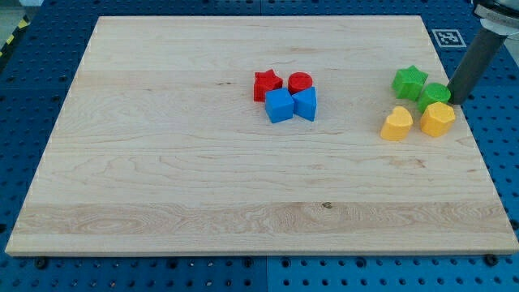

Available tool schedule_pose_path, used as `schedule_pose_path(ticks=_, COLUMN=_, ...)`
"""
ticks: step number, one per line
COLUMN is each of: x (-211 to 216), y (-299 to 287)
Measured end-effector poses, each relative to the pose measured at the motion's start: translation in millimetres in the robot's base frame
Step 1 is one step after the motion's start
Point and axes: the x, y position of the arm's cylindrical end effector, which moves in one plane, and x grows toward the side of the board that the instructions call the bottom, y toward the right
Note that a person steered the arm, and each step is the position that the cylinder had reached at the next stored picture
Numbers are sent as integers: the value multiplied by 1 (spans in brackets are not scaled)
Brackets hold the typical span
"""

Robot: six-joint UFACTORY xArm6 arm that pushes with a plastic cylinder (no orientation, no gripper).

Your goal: Push the yellow heart to the bottom of yellow hexagon

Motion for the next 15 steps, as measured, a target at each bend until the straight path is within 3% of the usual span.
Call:
schedule_pose_path(ticks=4, x=23, y=6)
schedule_pose_path(ticks=6, x=72, y=14)
schedule_pose_path(ticks=8, x=117, y=-40)
schedule_pose_path(ticks=10, x=101, y=-127)
schedule_pose_path(ticks=13, x=24, y=-136)
schedule_pose_path(ticks=15, x=10, y=-109)
